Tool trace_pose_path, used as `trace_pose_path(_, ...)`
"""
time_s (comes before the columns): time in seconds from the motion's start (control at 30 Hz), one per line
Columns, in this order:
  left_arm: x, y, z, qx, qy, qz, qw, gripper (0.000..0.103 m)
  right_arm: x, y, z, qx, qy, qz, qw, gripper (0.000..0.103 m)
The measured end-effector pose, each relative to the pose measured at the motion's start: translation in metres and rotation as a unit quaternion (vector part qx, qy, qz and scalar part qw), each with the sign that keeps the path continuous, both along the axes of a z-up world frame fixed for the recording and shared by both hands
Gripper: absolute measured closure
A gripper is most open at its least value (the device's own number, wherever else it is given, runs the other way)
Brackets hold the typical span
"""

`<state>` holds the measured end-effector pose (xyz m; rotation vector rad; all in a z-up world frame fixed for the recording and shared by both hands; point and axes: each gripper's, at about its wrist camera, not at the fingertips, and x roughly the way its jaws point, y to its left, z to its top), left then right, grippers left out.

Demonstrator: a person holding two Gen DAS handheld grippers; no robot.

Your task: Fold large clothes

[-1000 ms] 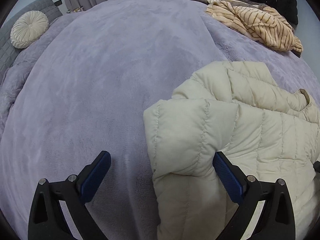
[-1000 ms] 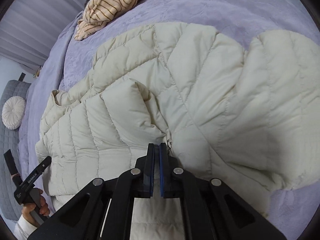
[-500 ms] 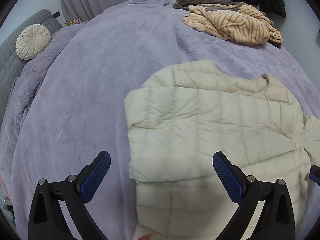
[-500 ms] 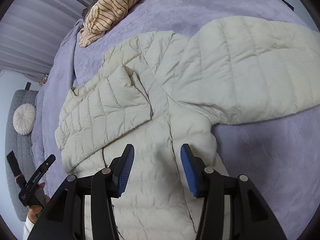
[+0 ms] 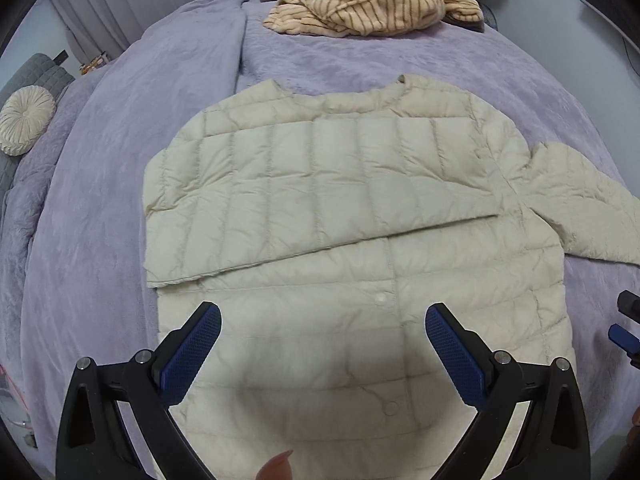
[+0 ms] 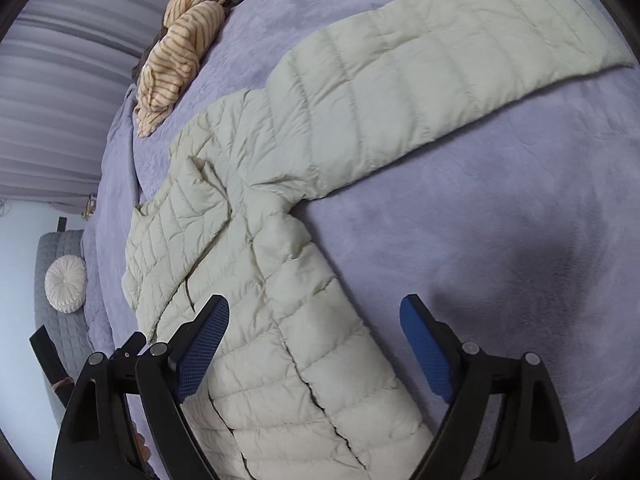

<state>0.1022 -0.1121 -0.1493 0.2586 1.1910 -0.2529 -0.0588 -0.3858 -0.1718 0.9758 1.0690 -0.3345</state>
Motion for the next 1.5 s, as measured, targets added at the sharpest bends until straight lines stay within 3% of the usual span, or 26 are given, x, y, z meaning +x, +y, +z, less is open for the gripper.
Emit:
trace_pose_path(0.27, -0.012, -0.056, -0.018, -0.017, 0.043, -0.016, 0.9988, 0.0, -0.046, -0.068, -0.008, -0.005, -0.003, -0.076, 0.997, 0.013)
trace_pose_path(0.43, -0.022, -0.087, -0.022, -0.016, 0.039, -0.037, 0.9984, 0.0, -0.069, -0.119, -0.02, 0.015, -0.011, -0.129, 0.992, 0.013)
trace_pose_path(0.6, -0.02, -0.106, -0.022, -0.023, 0.021, -0.036, 0.9989, 0.0, -0.07, -0.166, -0.034, 0.055, -0.078, -0.181, 0.979, 0.013)
trace_pose_path(0.77, -0.004, -0.123, -0.023, -0.035, -0.003, -0.015, 0.9993, 0.0, -0.062, -0.206, -0.046, 0.094, -0.143, -0.239, 0.956, 0.013)
trace_pose_path(0.9, 0.024, -0.139, -0.022, -0.04, -0.034, 0.008, 0.9986, 0.0, -0.057, -0.225, -0.039, 0.09, -0.18, -0.273, 0.941, 0.014)
trace_pose_path(0.97, 0.036, -0.148, -0.023, -0.037, -0.054, 0.016, 0.9977, 0.0, -0.055, -0.231, -0.036, 0.098, -0.196, -0.279, 0.935, 0.03)
trace_pose_path(1.03, 0.047, -0.156, -0.027, -0.035, -0.058, 0.024, 0.9974, 0.0, -0.052, -0.236, -0.038, 0.114, -0.198, -0.279, 0.933, 0.084)
trace_pose_path(1.07, 0.051, -0.16, -0.029, -0.04, -0.057, 0.026, 0.9973, 0.0, -0.05, -0.236, -0.041, 0.128, -0.202, -0.28, 0.93, 0.091)
trace_pose_path(1.27, 0.05, -0.193, -0.069, -0.015, -0.027, -0.011, 0.9995, 0.0, -0.043, -0.231, -0.029, 0.163, -0.265, -0.251, 0.917, 0.095)
trace_pose_path(1.5, 0.045, -0.208, -0.093, 0.022, -0.024, -0.048, 0.9983, 0.0, -0.003, -0.208, 0.02, 0.168, -0.335, -0.159, 0.913, 0.095)
